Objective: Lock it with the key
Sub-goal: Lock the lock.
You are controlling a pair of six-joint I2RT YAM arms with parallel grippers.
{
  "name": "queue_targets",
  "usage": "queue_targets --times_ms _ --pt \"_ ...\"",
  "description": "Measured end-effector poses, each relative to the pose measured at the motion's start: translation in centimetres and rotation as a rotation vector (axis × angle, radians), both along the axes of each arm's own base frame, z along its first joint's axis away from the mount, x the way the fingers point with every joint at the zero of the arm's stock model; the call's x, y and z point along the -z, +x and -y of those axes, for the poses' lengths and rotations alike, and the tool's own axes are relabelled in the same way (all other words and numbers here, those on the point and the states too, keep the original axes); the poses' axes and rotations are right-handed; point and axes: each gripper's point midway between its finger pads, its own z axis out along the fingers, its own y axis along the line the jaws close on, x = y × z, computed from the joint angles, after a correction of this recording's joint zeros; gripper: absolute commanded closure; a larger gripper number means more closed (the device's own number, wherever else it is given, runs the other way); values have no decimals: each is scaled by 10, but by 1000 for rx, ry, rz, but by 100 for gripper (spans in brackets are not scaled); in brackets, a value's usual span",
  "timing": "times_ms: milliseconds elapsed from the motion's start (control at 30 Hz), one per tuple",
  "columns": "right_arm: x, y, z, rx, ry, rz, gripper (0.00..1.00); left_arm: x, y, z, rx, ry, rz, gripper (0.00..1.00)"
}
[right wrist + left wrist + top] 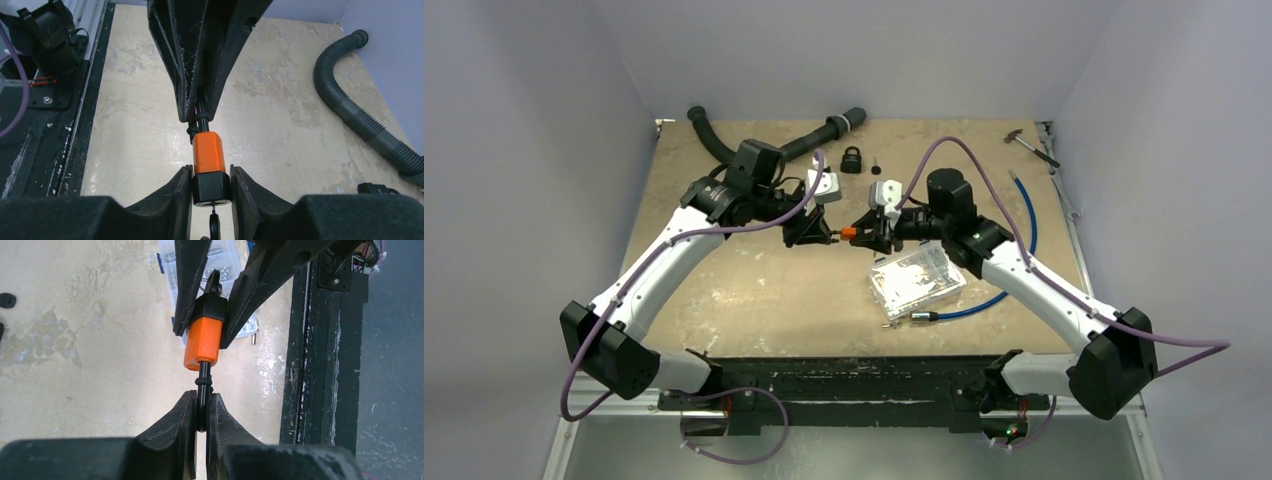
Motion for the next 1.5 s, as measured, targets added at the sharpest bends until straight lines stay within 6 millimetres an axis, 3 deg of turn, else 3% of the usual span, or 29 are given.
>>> queue_targets --times_ms 133,367,633,1000,1500 --pt "-8 4 3 5 23 -40 39 -5 3 2 -22 -25 12 100" --pt "-20 6 12 9 47 -41 29 -13 5 6 -42 -57 11 100" --pt "-22 -3 17 -14 47 -57 31 -23 4 11 -45 -98 -12 100" --pt "-16 -4 14 -43 37 -76 47 -42 4 19 -44 -163 -24 100" --pt "-26 -8 8 -97 68 -139 48 -51 4 25 -25 -204 -20 100"
